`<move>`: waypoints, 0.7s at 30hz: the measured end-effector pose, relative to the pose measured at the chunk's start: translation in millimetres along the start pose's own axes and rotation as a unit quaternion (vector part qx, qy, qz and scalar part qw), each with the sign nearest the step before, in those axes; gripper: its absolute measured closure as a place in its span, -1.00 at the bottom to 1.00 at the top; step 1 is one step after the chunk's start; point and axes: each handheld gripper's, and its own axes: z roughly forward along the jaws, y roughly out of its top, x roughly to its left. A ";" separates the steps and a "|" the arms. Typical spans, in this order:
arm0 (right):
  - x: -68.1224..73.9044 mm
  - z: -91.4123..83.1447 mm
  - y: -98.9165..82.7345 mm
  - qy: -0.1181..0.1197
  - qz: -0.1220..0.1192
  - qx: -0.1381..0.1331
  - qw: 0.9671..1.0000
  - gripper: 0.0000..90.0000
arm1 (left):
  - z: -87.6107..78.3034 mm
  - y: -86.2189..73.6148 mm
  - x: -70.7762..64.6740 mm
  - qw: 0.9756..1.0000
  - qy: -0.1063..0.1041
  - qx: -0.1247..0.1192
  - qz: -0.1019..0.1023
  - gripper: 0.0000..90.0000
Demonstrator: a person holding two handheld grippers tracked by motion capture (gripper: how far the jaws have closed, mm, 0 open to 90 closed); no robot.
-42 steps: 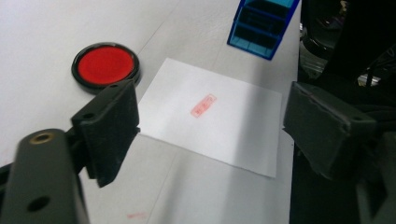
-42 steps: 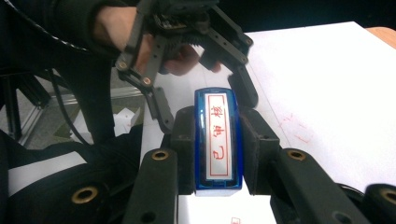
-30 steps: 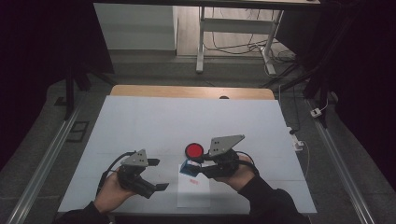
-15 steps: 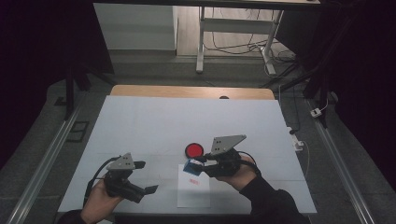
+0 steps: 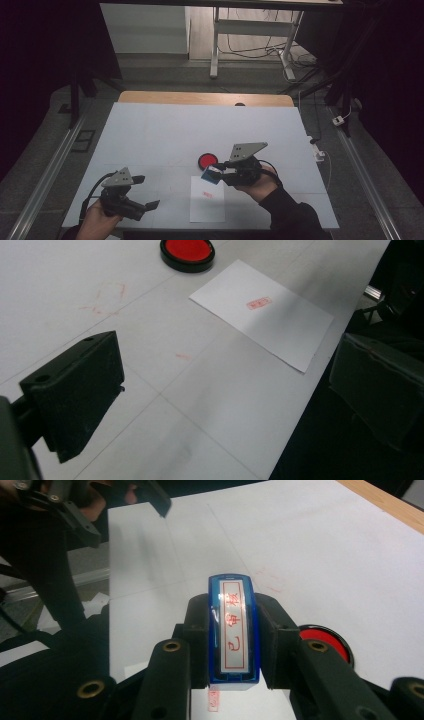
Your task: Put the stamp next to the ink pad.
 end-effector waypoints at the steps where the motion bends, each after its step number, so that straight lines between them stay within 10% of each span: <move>1: -1.1 -0.6 -0.7 -0.003 0.001 -0.001 1.000 0.57 | -1.2 -0.6 0.2 1.000 0.004 -0.001 0.000 -0.98; 21: -18.2 -9.1 -10.8 -0.054 0.020 0.014 0.998 0.57 | -14.9 -15.3 6.9 0.999 0.048 0.015 -0.020 -1.00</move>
